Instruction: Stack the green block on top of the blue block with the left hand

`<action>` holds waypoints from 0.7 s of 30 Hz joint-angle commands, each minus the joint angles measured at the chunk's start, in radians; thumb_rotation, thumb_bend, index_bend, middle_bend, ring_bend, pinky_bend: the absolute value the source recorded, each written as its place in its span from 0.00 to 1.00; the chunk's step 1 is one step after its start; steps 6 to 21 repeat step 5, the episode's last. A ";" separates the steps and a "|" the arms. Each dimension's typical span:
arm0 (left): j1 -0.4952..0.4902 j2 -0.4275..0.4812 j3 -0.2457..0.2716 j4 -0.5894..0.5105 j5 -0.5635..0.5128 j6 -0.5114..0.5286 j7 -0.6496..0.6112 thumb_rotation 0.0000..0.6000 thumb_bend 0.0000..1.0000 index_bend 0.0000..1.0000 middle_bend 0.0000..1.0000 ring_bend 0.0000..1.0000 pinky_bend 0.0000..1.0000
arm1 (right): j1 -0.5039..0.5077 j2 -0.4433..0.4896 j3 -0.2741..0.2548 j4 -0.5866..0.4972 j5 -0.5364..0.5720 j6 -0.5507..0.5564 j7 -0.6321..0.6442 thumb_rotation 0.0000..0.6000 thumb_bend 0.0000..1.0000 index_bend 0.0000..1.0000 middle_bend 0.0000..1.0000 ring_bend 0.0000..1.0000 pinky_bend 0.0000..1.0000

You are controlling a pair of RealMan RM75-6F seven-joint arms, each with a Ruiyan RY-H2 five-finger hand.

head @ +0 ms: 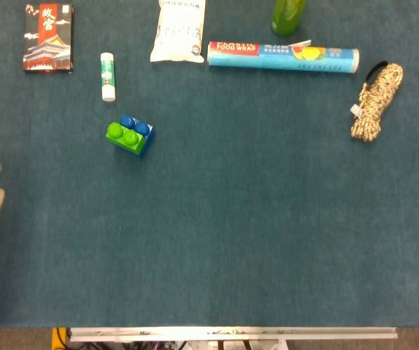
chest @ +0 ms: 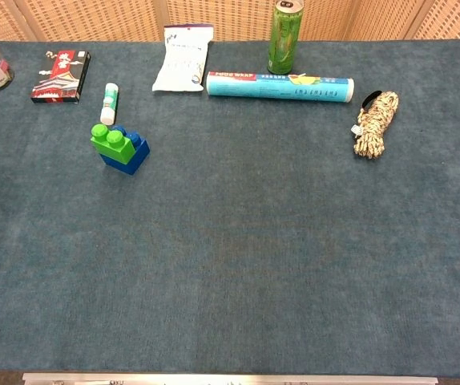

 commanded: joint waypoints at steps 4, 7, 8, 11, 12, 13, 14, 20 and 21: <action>0.034 -0.019 -0.039 0.070 0.009 0.005 -0.077 1.00 0.31 0.47 0.31 0.27 0.15 | 0.002 -0.001 0.004 0.001 0.014 -0.012 -0.006 1.00 0.29 0.28 0.23 0.10 0.30; 0.036 -0.021 -0.043 0.073 0.005 0.000 -0.077 1.00 0.31 0.48 0.31 0.27 0.15 | 0.003 -0.001 0.003 0.001 0.012 -0.014 -0.006 1.00 0.29 0.28 0.23 0.10 0.30; 0.036 -0.021 -0.043 0.073 0.005 0.000 -0.077 1.00 0.31 0.48 0.31 0.27 0.15 | 0.003 -0.001 0.003 0.001 0.012 -0.014 -0.006 1.00 0.29 0.28 0.23 0.10 0.30; 0.036 -0.021 -0.043 0.073 0.005 0.000 -0.077 1.00 0.31 0.48 0.31 0.27 0.15 | 0.003 -0.001 0.003 0.001 0.012 -0.014 -0.006 1.00 0.29 0.28 0.23 0.10 0.30; 0.036 -0.021 -0.043 0.073 0.005 0.000 -0.077 1.00 0.31 0.48 0.31 0.27 0.15 | 0.003 -0.001 0.003 0.001 0.012 -0.014 -0.006 1.00 0.29 0.28 0.23 0.10 0.30; 0.036 -0.021 -0.043 0.073 0.005 0.000 -0.077 1.00 0.31 0.48 0.31 0.27 0.15 | 0.003 -0.001 0.003 0.001 0.012 -0.014 -0.006 1.00 0.29 0.28 0.23 0.10 0.30; 0.036 -0.021 -0.043 0.073 0.005 0.000 -0.077 1.00 0.31 0.48 0.31 0.27 0.15 | 0.003 -0.001 0.003 0.001 0.012 -0.014 -0.006 1.00 0.29 0.28 0.23 0.10 0.30; 0.036 -0.021 -0.043 0.073 0.005 0.000 -0.077 1.00 0.31 0.48 0.31 0.27 0.15 | 0.003 -0.001 0.003 0.001 0.012 -0.014 -0.006 1.00 0.29 0.28 0.23 0.10 0.30; 0.036 -0.021 -0.043 0.073 0.005 0.000 -0.077 1.00 0.31 0.48 0.31 0.27 0.15 | 0.003 -0.001 0.003 0.001 0.012 -0.014 -0.006 1.00 0.29 0.28 0.23 0.10 0.30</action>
